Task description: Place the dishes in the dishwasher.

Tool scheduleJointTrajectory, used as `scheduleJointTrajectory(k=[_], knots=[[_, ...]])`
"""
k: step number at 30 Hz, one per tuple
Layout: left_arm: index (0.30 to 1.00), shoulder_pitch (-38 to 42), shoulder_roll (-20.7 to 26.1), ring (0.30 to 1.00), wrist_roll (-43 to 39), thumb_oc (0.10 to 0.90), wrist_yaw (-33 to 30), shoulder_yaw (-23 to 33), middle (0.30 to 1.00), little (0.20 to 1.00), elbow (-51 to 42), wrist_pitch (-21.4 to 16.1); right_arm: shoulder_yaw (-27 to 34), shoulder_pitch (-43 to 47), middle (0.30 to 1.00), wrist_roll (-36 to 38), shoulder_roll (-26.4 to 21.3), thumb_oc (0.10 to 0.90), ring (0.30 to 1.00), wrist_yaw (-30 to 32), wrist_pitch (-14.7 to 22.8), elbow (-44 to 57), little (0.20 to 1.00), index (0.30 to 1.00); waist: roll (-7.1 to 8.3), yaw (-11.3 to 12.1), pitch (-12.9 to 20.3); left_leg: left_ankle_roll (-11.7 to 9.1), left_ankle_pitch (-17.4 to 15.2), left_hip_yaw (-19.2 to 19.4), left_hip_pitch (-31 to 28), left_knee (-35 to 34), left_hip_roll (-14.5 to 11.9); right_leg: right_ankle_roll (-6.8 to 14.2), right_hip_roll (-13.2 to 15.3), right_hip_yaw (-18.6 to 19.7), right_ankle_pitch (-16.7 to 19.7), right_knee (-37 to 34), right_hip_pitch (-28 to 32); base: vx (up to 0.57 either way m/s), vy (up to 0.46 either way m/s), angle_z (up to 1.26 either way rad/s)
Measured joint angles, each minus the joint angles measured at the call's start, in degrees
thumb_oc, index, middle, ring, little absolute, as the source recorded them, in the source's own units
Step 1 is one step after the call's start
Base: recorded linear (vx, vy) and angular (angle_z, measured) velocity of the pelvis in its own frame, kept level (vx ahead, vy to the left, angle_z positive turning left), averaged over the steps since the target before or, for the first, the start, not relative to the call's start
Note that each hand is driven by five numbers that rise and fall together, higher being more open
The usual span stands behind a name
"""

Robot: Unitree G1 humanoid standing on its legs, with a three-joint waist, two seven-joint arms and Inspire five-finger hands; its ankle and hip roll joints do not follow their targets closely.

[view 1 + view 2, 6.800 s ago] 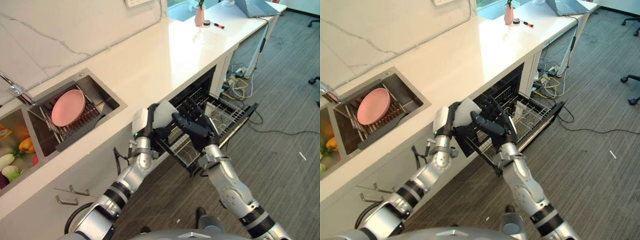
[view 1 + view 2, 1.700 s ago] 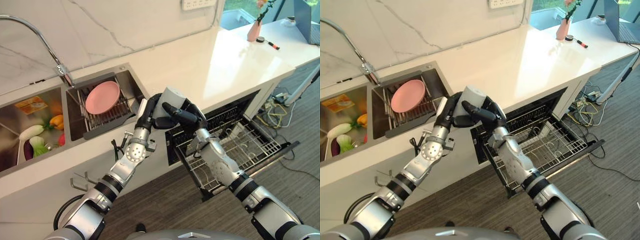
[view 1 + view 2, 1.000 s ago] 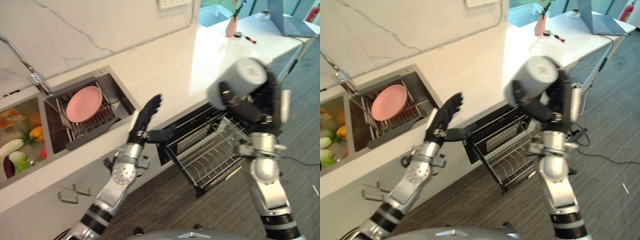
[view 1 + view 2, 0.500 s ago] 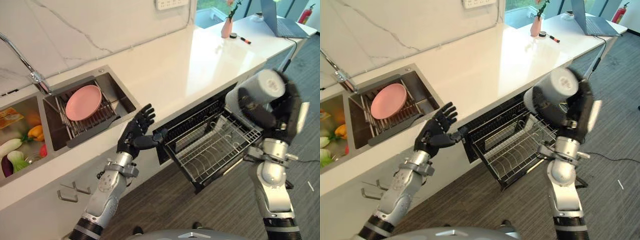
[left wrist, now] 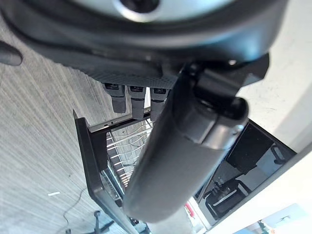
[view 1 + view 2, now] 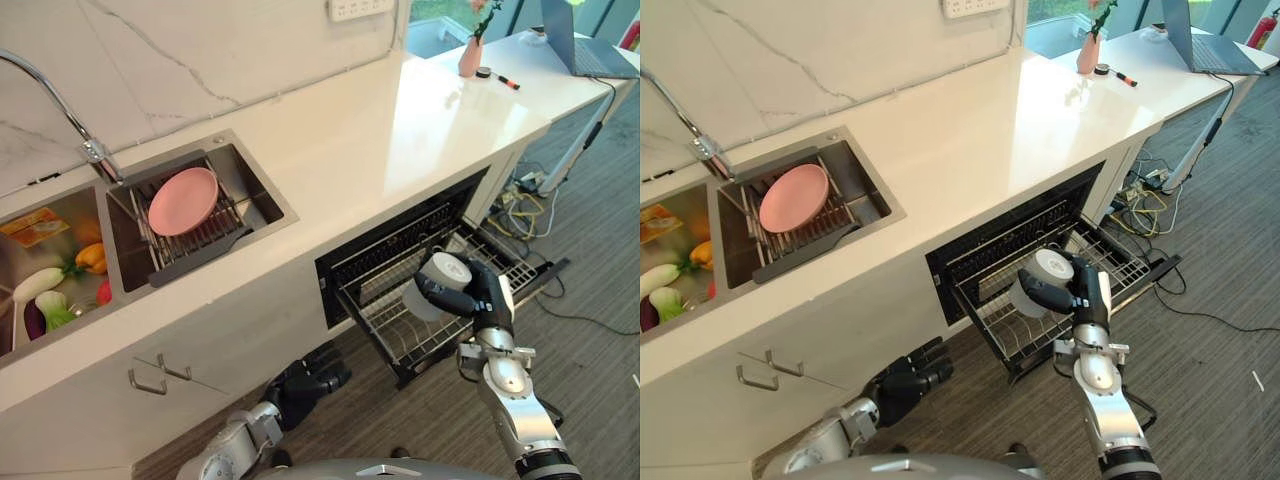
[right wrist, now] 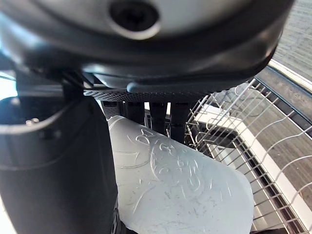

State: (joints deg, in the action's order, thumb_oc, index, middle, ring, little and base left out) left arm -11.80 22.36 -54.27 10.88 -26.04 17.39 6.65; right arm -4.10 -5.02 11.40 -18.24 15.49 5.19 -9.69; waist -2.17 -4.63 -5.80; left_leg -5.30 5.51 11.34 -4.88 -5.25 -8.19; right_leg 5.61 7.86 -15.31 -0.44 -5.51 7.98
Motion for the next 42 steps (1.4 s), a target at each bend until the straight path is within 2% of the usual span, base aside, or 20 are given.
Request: scheduleJointTrajectory(k=[1, 2, 3, 5, 8, 9, 11, 12, 15, 18, 22, 23, 24, 25, 29, 30, 34, 42], knots=[[0.900, 0.4, 0.2, 0.900, 1.8, 0.800, 0.3, 0.1, 0.900, 0.900, 1.2, -0.3, -0.4, 0.1, 0.300, 0.0, -0.2, 0.400, 0.300, -0.3, 0.0, -0.6, 0.300, 0.300, -0.17, 0.0, 0.1, 0.0, 0.0, 0.0, 0.0, 0.0, 0.0, 0.0, 0.0, 0.0, 0.0, 0.0, 0.0, 0.00, 0.000, 0.00], [0.900, 1.5, 0.4, 0.900, 8.4, 0.800, 0.5, 0.2, 0.900, 0.900, 5.4, -1.1, -2.0, 0.6, 0.300, 0.0, -1.0, 0.400, 0.300, -1.0, -0.1, -2.4, 0.300, 0.300, -0.53, 0.1, 0.4, 0.0, 0.0, 0.0, 0.0, -0.2, 0.0, 0.0, 0.0, 0.0, 0.1, 0.0, 0.0, 0.00, 0.000, 0.00], [0.900, 2.1, 0.4, 0.900, 11.5, 0.800, 0.5, 0.3, 0.900, 0.900, 6.9, -1.3, -2.3, 0.6, 0.300, 0.0, -1.4, 0.400, 0.300, -1.4, -0.2, -2.8, 0.300, 0.300, -0.66, 0.1, 0.5, -0.1, -0.1, 0.0, 0.0, -0.2, 0.0, 0.0, -0.1, 0.0, 0.1, 0.0, 0.0, 0.00, 0.000, 0.00], [0.900, 2.6, 0.2, 0.900, 25.7, 0.800, -0.6, 1.1, 0.900, 0.900, 12.6, -2.0, -4.0, 1.2, 0.300, -0.2, -3.2, 0.400, 0.300, -2.7, -0.5, -4.5, 0.300, 0.300, -0.95, 0.6, 0.7, -0.4, -0.4, -0.2, 0.1, -0.3, -0.4, 0.0, -0.3, 0.0, 0.1, 0.0, 0.0, 0.00, 0.000, 0.00], [0.900, 2.7, -1.3, 0.900, 38.7, 0.800, -3.3, 5.2, 0.900, 0.900, 19.0, -2.4, -3.8, 2.2, 0.300, -0.7, -4.9, 0.400, 0.300, -3.2, -1.3, -7.2, 0.300, 0.300, -0.65, 1.4, 0.9, -0.5, -0.4, -0.6, 0.5, 0.0, -0.5, -0.1, -0.5, -0.3, 0.2, 0.0, -0.2, 0.01, 0.002, 0.05], [0.900, 2.1, -2.4, 0.900, 45.2, 0.800, -4.1, 8.0, 0.900, 0.900, 22.9, -4.0, -3.8, 3.3, 0.300, -1.9, -5.0, 0.400, 0.300, -3.3, -1.3, -9.5, 0.300, 0.300, -0.48, 1.7, 1.5, -0.4, -0.4, -0.8, 1.0, 0.0, -0.7, -0.1, -0.6, -0.5, 0.2, -0.1, -0.8, 0.01, 0.001, 0.09], [0.900, 1.4, -3.5, 0.900, 51.4, 0.800, -6.8, 9.5, 0.900, 0.900, 27.3, -3.9, -3.8, 4.5, 0.300, -2.4, -4.9, 0.400, 0.300, -3.2, -1.6, -12.8, 0.300, 0.300, -0.18, 2.6, 2.0, -0.4, -0.5, -1.0, 1.4, 0.0, -0.6, -0.1, -0.7, -0.8, 0.2, -0.1, -0.9, 0.01, 0.008, 0.11], [0.900, 2.2, -5.6, 0.900, 53.9, 0.800, -8.9, 12.8, 0.900, 0.900, 34.8, -5.8, -4.0, 6.4, 0.300, -2.3, -4.2, 0.400, 0.300, -3.2, -1.2, -18.8, 0.300, 0.300, 0.37, 3.0, 2.6, -0.4, -0.5, -1.1, 1.7, 0.0, -0.6, -0.1, -0.7, -1.4, 0.2, -0.1, -1.0, 0.02, 0.010, 0.19], [0.900, 7.4, -9.4, 0.900, 54.3, 0.800, -13.4, 18.5, 0.900, 0.900, 47.3, -7.8, -4.1, 8.7, 0.300, -3.0, -4.3, 0.400, 0.300, -3.1, -3.0, -29.2, 0.300, 0.300, 0.65, 4.7, 3.3, 0.5, -1.2, -1.0, 2.3, 0.0, -0.6, -0.1, -0.9, -2.5, 0.2, -0.1, -0.9, 0.03, 0.004, 0.23], [0.900, 9.1, -10.0, 0.900, 53.8, 0.800, -15.0, 19.8, 0.900, 0.900, 51.6, -8.0, -6.5, 11.8, 0.300, -5.2, -4.5, 0.400, 0.300, -2.9, -2.2, -35.3, 0.300, 0.300, 0.47, 4.6, 4.1, 0.9, -2.0, -1.0, 2.8, 0.0, -0.7, 0.3, -1.2, -2.9, 0.1, -0.1, -1.1, 0.01, -0.003, 0.07], [0.900, 9.4, -10.4, 0.900, 52.2, 0.800, -15.2, 19.7, 0.900, 0.900, 53.5, -8.6, -13.1, 15.0, 0.300, -14.1, -6.5, 0.400, 0.300, -3.9, -2.0, -39.1, 0.300, 0.300, 0.47, 4.9, 5.0, 0.8, -2.1, -1.2, 2.8, 0.0, -0.4, 0.6, -0.9, -3.2, 0.0, -0.1, -1.0, 0.01, 0.008, 0.03], [0.900, 9.4, -10.5, 0.900, 52.2, 0.800, -15.0, 19.6, 0.900, 0.900, 53.5, -8.6, -13.4, 15.2, 0.476, -15.7, -6.1, 0.518, 0.476, -4.1, -1.7, -39.8, 0.476, 0.476, 0.35, 5.3, 5.1, 0.8, -2.1, -1.3, 2.9, 0.0, -0.4, 0.5, -0.9, -3.3, 0.0, -0.1, -1.0, 0.02, 0.002, 0.03], [0.900, 9.5, -10.5, 0.900, 52.0, 0.800, -14.8, 19.7, 0.900, 0.900, 53.5, -8.6, -14.3, 15.3, 0.571, -16.1, -5.8, 0.580, 0.571, -4.0, -1.3, -40.7, 0.571, 0.571, 0.26, 5.6, 5.1, 0.8, -2.1, -1.4, 3.0, 0.0, -0.4, 0.4, -0.9, -3.4, 0.0, -0.1, -1.0, 0.02, -0.002, 0.07], [0.900, 9.6, -10.6, 0.900, 51.4, 0.800, -14.3, 19.8, 0.900, 0.900, 53.5, -8.6, -15.2, 15.3, 0.900, -17.3, -5.8, 0.800, 0.900, -4.2, -1.1, -41.0, 0.900, 0.900, 0.13, 5.7, 5.2, 0.8, -2.1, -1.6, 3.1, 0.0, -0.4, 0.4, -1.0, -3.7, 0.0, -0.1, -0.9, 0.02, -0.001, 0.15], [0.900, 10.1, -11.2, 0.900, 49.0, 0.800, -13.2, 20.2, 0.900, 0.900, 54.2, -8.5, -18.6, 15.7, 0.900, -26.6, -6.7, 0.800, 0.900, -4.2, -1.5, -42.3, 0.900, 0.900, -0.09, 7.0, 5.2, 0.8, -2.0, -2.7, 3.5, 0.0, -0.2, 0.4, -1.0, -4.7, -0.3, -0.1, -0.7, 0.01, -0.003, 0.13], [0.900, 10.2, -11.2, 0.900, 49.1, 0.800, -13.2, 19.9, 0.900, 0.900, 53.8, -8.5, -21.0, 15.9, 0.900, -31.6, -7.5, 0.800, 0.900, -3.9, -1.4, -42.4, 0.900, 0.900, 0.04, 7.3, 5.1, 0.8, -2.0, -2.9, 3.5, 0.0, -0.1, 0.5, -1.0, -4.9, -0.4, -0.1, -0.5, 0.02, -0.006, 0.09], [0.900, 10.3, -11.2, 0.900, 49.2, 0.800, -12.7, 19.6, 0.900, 0.900, 53.8, -8.6, -24.2, 15.8, 0.900, -40.5, -7.8, 0.800, 0.900, -3.7, -0.3, -42.3, 0.900, 0.900, 0.15, 7.4, 4.5, 0.7, -2.1, -3.5, 3.1, 0.0, 0.1, 0.7, -0.8, -5.4, -0.6, -0.1, 0.2, 0.01, -0.001, 0.08], [0.900, 10.5, -11.1, 0.900, 49.2, 0.800, -12.8, 19.6, 0.900, 0.900, 53.8, -8.7, -22.6, 15.5, 0.900, -43.0, -6.9, 0.800, 0.900, -2.0, -0.2, -42.7, 0.900, 0.900, 0.11, 7.2, 3.9, 0.5, -2.2, -3.5, 3.1, 0.0, 0.1, 0.8, -0.6, -5.3, -0.7, -0.1, 0.3, 0.00, 0.000, 0.00]])
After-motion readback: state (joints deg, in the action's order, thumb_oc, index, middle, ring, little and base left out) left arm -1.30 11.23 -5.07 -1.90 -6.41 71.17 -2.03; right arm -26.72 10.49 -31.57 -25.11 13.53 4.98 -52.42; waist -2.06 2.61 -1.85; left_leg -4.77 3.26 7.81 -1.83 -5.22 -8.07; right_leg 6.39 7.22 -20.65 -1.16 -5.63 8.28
